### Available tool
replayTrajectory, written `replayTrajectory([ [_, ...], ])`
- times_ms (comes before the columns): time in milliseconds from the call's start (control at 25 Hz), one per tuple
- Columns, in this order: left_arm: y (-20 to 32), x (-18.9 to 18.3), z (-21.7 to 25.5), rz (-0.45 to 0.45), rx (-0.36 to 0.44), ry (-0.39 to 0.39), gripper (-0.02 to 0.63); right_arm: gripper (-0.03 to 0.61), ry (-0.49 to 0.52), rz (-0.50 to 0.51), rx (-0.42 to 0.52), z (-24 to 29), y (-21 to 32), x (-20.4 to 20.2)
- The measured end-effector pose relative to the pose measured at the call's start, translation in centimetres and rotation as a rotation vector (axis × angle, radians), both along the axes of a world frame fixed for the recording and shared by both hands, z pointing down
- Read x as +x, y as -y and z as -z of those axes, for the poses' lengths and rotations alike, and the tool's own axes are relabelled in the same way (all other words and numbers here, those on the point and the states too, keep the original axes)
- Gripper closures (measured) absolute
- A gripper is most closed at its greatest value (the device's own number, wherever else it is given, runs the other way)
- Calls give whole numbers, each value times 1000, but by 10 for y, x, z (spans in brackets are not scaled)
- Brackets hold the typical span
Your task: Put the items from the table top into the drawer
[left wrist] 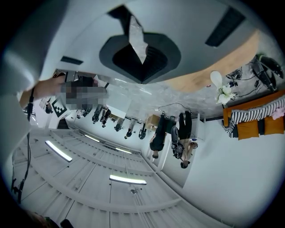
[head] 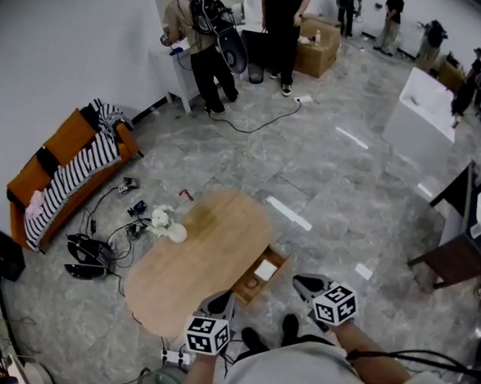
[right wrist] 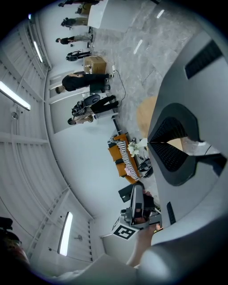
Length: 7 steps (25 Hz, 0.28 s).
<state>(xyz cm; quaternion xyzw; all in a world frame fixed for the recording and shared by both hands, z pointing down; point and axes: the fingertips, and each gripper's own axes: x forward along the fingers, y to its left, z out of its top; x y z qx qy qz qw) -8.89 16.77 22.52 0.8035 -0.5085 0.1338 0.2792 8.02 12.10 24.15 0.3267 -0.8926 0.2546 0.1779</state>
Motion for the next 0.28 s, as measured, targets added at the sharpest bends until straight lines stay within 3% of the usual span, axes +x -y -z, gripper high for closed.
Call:
replayTrajectory([
  [280,1,0,8,17,15,4,612,545,2,-7,17,8,8,10],
])
